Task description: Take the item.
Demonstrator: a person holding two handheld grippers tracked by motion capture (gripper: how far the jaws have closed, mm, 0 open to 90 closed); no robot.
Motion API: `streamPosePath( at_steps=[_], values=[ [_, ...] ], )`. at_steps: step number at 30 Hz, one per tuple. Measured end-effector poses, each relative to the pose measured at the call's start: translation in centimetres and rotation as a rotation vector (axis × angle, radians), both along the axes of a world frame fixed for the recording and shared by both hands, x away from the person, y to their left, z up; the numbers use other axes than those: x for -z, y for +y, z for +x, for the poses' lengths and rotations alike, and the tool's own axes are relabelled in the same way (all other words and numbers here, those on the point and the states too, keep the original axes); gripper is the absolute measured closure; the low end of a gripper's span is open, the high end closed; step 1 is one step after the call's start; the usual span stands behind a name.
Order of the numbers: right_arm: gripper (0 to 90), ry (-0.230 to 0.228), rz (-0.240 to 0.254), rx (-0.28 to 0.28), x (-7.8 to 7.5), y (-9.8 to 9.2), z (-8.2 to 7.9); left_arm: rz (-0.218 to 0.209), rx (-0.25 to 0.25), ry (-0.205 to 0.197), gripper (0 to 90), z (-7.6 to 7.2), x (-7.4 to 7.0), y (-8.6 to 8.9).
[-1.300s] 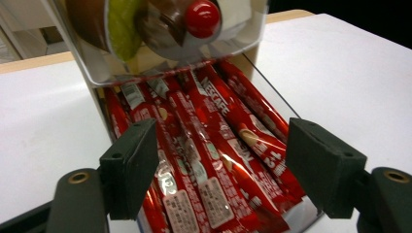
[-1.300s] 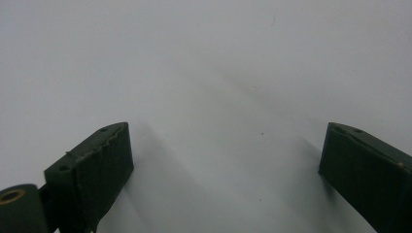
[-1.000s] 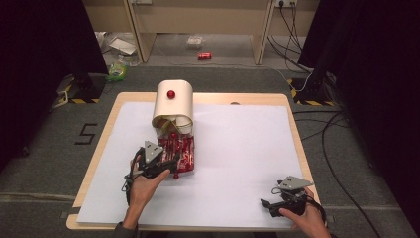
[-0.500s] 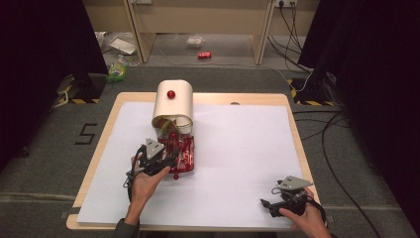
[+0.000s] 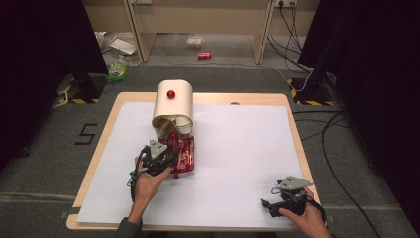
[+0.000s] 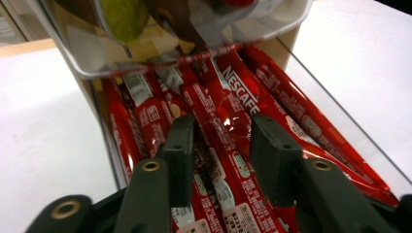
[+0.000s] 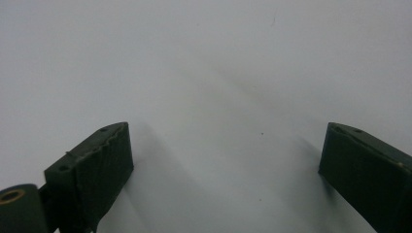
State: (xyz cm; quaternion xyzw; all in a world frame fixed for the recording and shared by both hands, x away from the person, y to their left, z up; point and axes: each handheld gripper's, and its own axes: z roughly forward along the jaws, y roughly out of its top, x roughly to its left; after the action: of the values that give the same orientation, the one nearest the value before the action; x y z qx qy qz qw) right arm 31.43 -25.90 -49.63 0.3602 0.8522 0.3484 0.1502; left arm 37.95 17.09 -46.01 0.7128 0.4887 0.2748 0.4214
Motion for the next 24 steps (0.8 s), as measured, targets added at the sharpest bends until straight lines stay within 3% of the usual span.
streamPosePath(
  at_steps=[10, 15, 19, 24],
  values=[
    [5.6, -0.001, -0.001, 0.0, 0.0, 0.01, -0.01, -0.024, -0.006, 0.011, 67.1, 0.26, 0.34, -0.1],
    [5.6, -0.002, -0.002, 0.001, -0.01, 0.02, -0.02, -0.034, -0.016, 0.005, 75.7, 0.31, 0.35, 0.07],
    [5.6, -0.001, -0.001, 0.001, 0.0, 0.02, -0.02, -0.027, -0.026, -0.017, 81.4, 0.29, 0.22, 0.19],
    [5.6, 0.0, -0.001, 0.001, 0.0, 0.02, -0.02, 0.019, -0.022, -0.031, 83.0, -0.07, -0.24, -0.04]
  ],
)
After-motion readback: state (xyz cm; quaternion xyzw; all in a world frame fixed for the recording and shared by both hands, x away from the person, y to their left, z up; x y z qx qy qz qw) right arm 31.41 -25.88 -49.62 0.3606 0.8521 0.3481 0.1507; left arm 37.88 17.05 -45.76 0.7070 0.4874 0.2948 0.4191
